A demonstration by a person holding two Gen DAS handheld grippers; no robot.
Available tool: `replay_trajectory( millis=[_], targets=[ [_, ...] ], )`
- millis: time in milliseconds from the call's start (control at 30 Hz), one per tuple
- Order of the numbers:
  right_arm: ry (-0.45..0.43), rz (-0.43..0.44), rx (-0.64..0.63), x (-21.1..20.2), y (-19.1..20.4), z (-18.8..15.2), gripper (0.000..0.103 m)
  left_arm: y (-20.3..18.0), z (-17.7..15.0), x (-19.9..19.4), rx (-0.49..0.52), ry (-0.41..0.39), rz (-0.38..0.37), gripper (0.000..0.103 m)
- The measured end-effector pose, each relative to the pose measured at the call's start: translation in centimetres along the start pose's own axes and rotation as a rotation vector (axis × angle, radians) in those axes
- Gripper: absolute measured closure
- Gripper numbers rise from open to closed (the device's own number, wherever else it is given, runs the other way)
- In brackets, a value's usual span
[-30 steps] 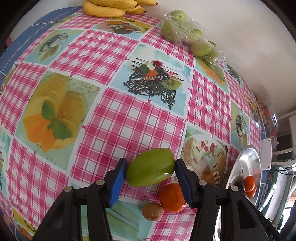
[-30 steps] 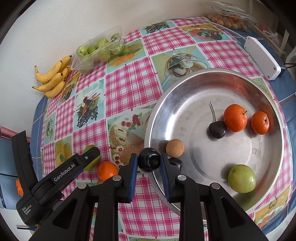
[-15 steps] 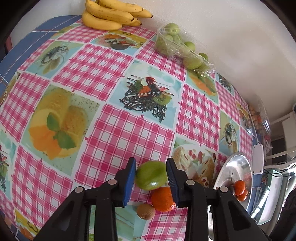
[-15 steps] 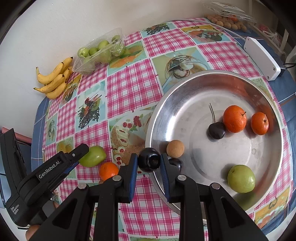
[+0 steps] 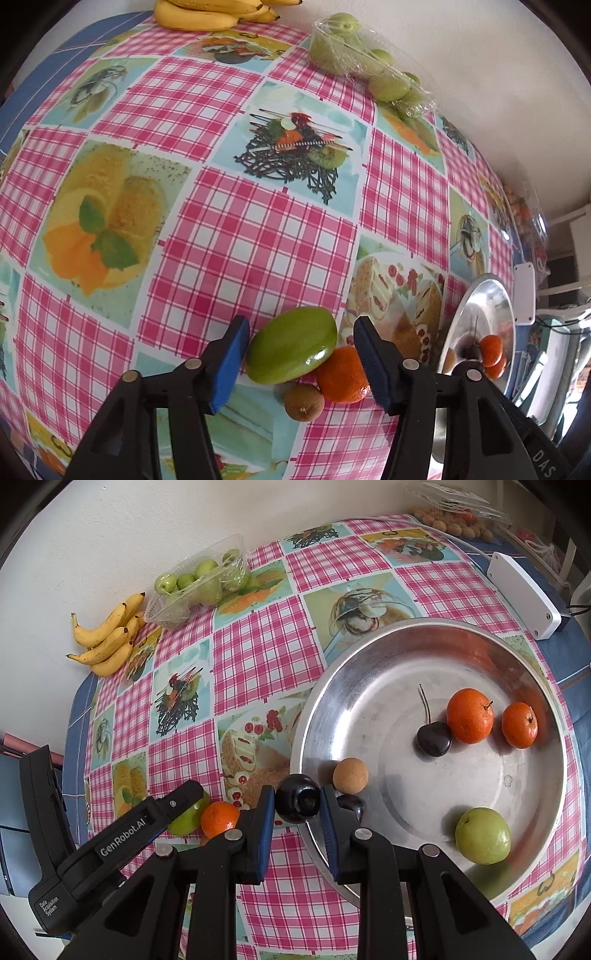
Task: Organize fruits
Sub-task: 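Carry the plum with the right tool while the left tool carries the mango over the plate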
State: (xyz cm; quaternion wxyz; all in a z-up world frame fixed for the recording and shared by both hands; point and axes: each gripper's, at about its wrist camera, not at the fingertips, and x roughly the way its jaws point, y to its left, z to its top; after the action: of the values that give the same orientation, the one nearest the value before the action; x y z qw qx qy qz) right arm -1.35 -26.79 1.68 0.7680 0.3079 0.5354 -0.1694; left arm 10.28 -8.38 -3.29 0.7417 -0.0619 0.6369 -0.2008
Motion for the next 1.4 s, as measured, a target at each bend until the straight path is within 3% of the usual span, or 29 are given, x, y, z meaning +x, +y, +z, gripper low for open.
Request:
replay_trajectory(
  millis=[100, 133, 433, 700, 1000, 1400],
  targets=[
    [0.001, 0.002, -0.001, 0.1, 0.0, 0.0, 0.077, 0.3, -0.2, 0.3, -0.005, 0.004, 0.013, 0.044],
    [0.001, 0.002, 0.000, 0.1, 0.0, 0.0, 0.077, 0.4, -0.2, 0.3, -0.007, 0.002, 0.014, 0.051],
    [-0.002, 0.010, 0.000, -0.1, 0.0, 0.0, 0.077, 1.3, -0.3, -0.4, -0.047, 0.007, -0.046, 0.052],
    [-0.015, 0.016, 0.001, -0.7, -0.1, 0.0, 0.077, 0.3, 0.3, -2.2, -0.050, -0.046, -0.089, 0.052],
    [-0.036, 0.019, 0.049, -2.0, -2.0, 0.1, 0.077, -3.5, -0.6, -3.9, 0.036, -0.072, -0.143, 0.052],
    [-0.046, -0.048, 0.214, -3.2, -9.3, 0.2, 0.077, -10.7, -4.5, -2.9, 0.226, -0.016, -0.152, 0.052]
  ],
)
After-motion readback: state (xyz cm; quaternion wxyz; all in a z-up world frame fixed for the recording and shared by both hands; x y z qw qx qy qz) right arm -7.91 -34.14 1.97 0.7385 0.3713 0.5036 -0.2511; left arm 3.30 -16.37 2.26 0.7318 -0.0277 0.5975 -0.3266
